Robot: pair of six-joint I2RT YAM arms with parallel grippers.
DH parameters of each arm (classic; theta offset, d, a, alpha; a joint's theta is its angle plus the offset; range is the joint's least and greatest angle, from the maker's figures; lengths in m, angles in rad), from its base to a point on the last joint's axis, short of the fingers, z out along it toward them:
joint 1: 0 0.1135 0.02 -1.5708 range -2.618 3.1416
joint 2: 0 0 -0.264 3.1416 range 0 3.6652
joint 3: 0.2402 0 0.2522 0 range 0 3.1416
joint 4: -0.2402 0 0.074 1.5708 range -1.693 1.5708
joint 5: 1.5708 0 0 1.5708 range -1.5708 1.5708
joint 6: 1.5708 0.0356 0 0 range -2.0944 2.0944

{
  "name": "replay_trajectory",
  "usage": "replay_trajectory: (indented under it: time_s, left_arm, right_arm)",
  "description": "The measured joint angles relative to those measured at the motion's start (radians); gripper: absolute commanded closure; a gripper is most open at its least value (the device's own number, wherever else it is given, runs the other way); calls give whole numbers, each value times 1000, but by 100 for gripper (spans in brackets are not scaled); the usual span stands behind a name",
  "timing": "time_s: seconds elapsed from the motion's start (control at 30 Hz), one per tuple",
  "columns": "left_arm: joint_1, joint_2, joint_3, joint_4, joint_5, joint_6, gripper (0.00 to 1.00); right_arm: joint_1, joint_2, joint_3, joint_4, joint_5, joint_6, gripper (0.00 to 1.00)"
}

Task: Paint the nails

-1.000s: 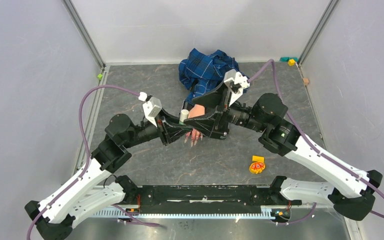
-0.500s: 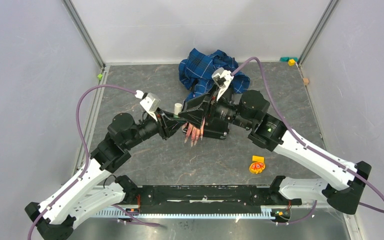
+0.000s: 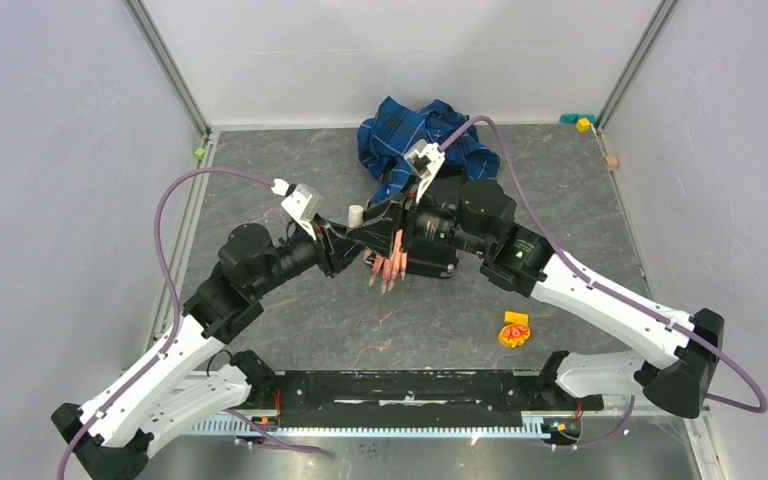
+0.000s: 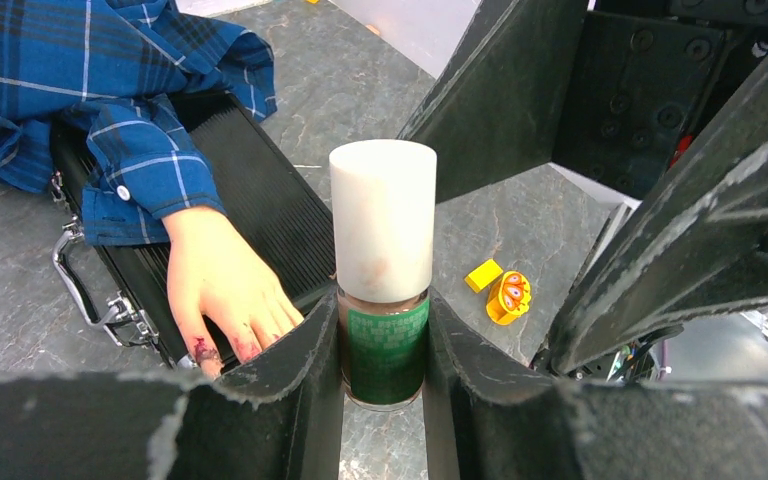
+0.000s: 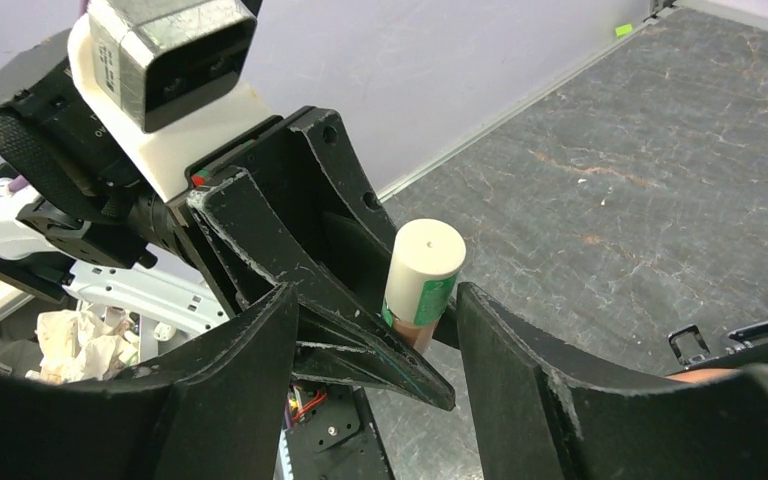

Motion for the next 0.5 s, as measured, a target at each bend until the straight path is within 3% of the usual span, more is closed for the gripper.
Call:
replay_trajectory:
  time_s: [0.5]
  left_arm:
    - [10,8,0,13,24,-8,98]
  right_arm:
    - [1,46,22,12,-4,6,46]
